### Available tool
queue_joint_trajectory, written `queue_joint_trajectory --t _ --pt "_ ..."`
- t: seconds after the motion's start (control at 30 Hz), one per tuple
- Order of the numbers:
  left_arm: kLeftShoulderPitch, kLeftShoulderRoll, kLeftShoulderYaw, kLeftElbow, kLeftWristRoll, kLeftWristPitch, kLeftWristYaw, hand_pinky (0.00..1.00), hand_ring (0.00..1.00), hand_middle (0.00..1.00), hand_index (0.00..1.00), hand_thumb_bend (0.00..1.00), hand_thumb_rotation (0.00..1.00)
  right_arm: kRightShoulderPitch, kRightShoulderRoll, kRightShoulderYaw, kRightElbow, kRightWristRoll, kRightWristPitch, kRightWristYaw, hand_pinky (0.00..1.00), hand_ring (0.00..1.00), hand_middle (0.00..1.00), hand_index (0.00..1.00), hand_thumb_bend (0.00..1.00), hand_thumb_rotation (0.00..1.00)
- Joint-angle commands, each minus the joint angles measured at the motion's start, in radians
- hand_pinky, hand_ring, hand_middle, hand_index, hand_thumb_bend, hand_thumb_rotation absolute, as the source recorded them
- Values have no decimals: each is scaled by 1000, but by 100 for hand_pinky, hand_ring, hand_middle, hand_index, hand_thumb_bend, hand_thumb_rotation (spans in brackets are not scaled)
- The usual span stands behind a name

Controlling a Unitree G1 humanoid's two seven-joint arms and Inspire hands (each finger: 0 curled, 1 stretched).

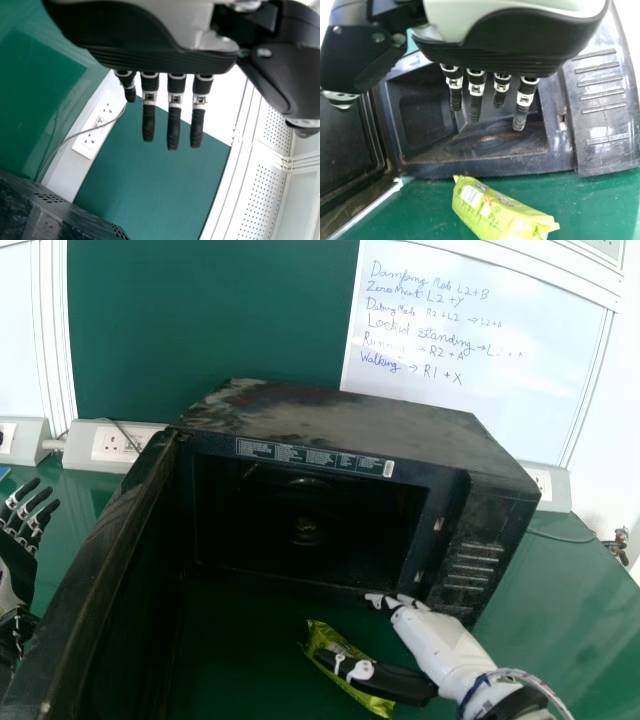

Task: Put biscuit inside oven

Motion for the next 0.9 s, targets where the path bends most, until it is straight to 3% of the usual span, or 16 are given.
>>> queue_joint_trajectory --t 0.0,0.3,0.5,0.63,0.87 --pt "-8 -1 -10 -24 -7 12 12 70 70 69 69 46 44 -29 12 10 -3 -43 -1 55 84 94 94 97 100 49" --pt "-12 1 -14 -58 -12 36 34 66 67 65 65 37 48 -95 36 53 0 -215 -66 248 89 98 97 98 100 46" --pt "-23 2 -12 -86 -32 63 62 67 67 65 65 31 50 -154 48 75 38 -297 -170 353 88 97 97 97 100 40" --pt "-25 5 -14 -94 -39 73 72 71 69 65 67 30 53 -170 53 56 55 -309 -223 375 86 95 96 96 100 41" --pt "-25 3 -19 -118 -41 84 88 73 71 67 67 27 57 -247 52 75 102 -380 -331 510 88 95 95 94 100 40"
